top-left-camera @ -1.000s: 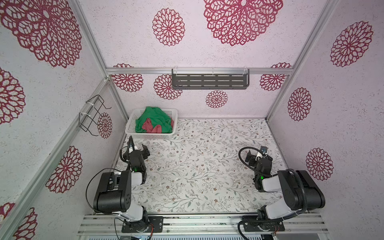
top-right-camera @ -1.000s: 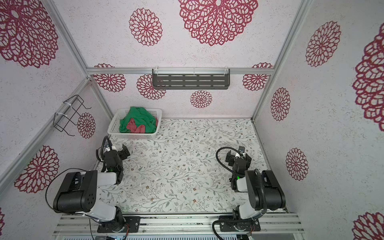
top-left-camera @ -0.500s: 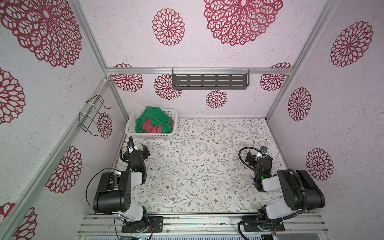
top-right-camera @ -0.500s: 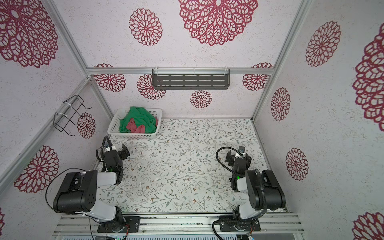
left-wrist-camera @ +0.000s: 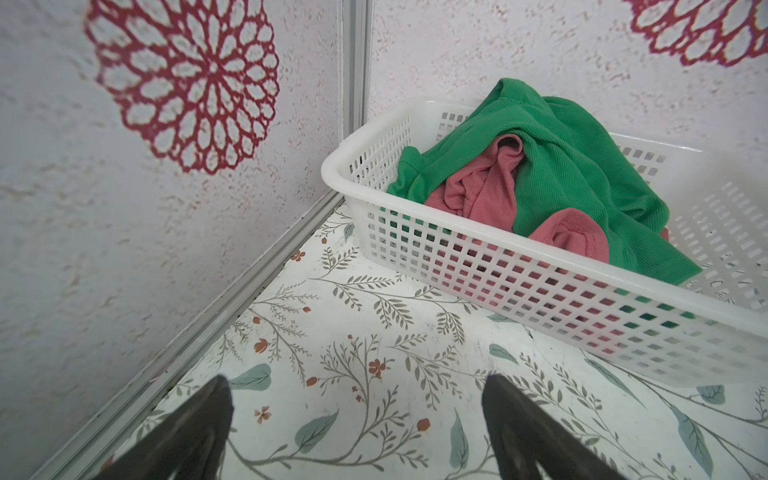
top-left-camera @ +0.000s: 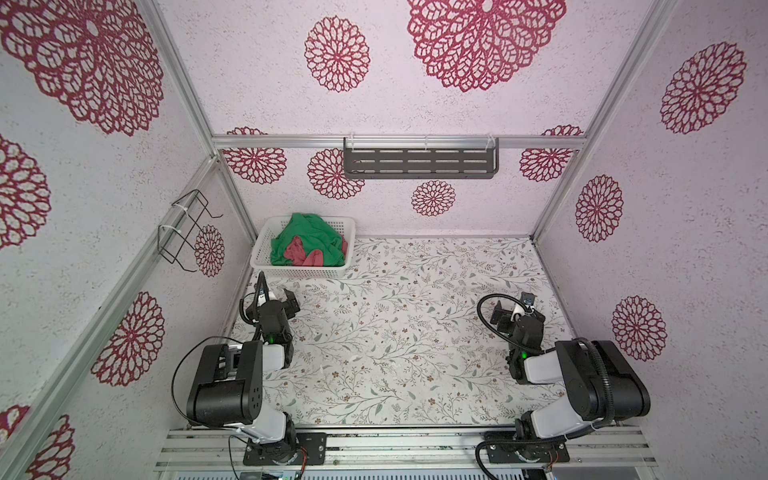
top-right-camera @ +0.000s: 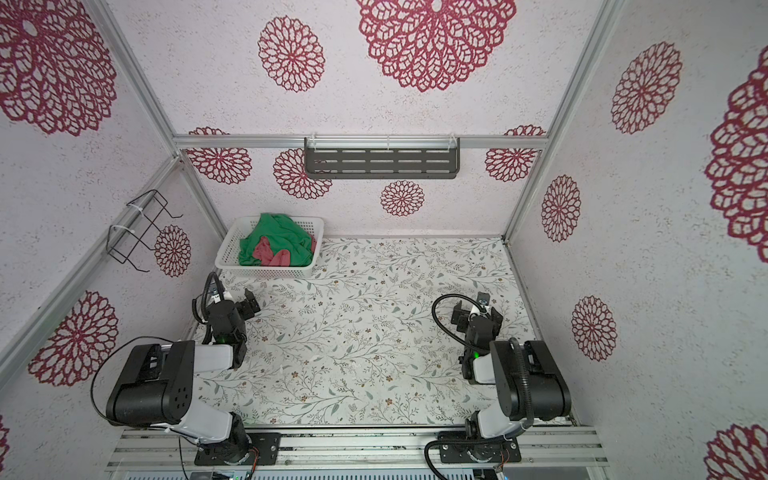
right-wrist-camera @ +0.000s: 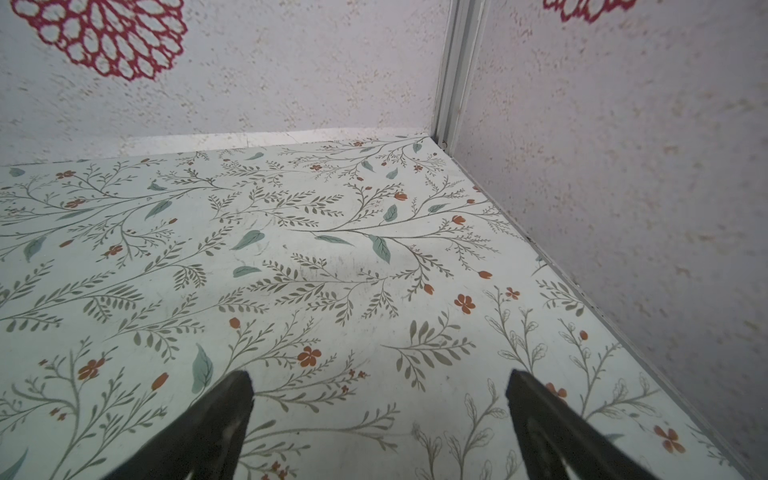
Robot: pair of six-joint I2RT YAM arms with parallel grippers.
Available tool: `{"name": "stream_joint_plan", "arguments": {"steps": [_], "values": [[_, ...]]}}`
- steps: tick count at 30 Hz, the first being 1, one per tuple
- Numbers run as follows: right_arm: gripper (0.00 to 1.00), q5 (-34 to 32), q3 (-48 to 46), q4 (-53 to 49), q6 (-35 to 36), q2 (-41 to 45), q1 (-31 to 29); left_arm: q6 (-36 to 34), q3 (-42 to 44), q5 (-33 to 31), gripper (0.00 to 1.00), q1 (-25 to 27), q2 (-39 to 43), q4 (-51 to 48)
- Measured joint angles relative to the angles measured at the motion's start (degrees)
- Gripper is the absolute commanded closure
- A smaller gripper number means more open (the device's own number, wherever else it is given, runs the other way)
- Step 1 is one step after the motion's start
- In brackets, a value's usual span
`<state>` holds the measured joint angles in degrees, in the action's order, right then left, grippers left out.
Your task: Fold and stack the tank tops
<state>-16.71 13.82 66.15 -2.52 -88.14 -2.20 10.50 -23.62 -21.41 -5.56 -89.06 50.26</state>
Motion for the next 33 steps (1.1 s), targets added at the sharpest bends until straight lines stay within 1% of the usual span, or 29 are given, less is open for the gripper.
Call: {"name": "stream_joint_plan", "arguments": {"steps": [3, 4, 5, 7, 9, 10, 13, 14, 17, 20, 23, 27, 31, 33], "values": [[0.01, 0.0, 0.0, 0.0, 0.0, 0.0, 0.0, -0.1, 0.0, 0.0, 0.02, 0.1, 0.1, 0.0], [0.01, 0.0, 0.0, 0.0, 0.0, 0.0, 0.0, -0.3, -0.2, -0.5, 0.02, 0.3, 0.8, -1.6], [0.01, 0.0, 0.0, 0.0, 0.0, 0.0, 0.0, -0.5, -0.9, -1.3, 0.02, 0.9, 2.4, -5.3], [0.01, 0.0, 0.0, 0.0, 0.0, 0.0, 0.0, -0.6, -5.2, -2.6, 0.02, 2.5, 7.7, -16.3], [0.01, 0.0, 0.0, 0.0, 0.0, 0.0, 0.0, -0.2, -12.6, -2.5, 0.02, 3.7, 11.7, -24.5], [0.01, 0.0, 0.0, 0.0, 0.0, 0.0, 0.0, 0.3, -18.2, -2.4, 0.02, 4.2, 12.8, -28.8], [0.01, 0.0, 0.0, 0.0, 0.0, 0.0, 0.0, 1.0, -35.2, -1.8, 0.02, 4.7, 10.8, -38.7], [0.01, 0.0, 0.0, 0.0, 0.0, 0.0, 0.0, 1.1, -40.9, -1.7, 0.02, 4.8, 8.7, -41.6], [0.01, 0.0, 0.1, -0.1, 0.0, 0.0, 0.0, 1.0, -53.5, -1.3, 0.03, 4.8, 1.0, -49.5], [0.01, 0.0, 0.1, 0.0, 0.0, 0.0, 0.0, 0.7, -63.8, -0.3, 0.03, 4.7, -9.0, -57.9], [0.01, 0.0, 0.1, 0.0, 0.0, 0.0, 0.0, 0.4, -72.0, 1.6, 0.03, 4.7, -19.3, -65.1], [0.01, 0.0, 0.1, -0.1, 0.0, 0.0, 0.0, -0.8, -82.5, 3.1, 0.03, 4.8, -31.8, -72.2], [0.01, 0.2, 0.1, -0.3, 0.0, 0.2, 0.0, -1.7, -97.7, 3.6, 0.04, 4.7, -44.2, -77.7], [0.01, -0.3, 0.7, -5.5, 0.9, 3.5, -0.9, -1.7, -103.8, 4.4, 0.05, 4.4, -48.6, -79.2]]}}
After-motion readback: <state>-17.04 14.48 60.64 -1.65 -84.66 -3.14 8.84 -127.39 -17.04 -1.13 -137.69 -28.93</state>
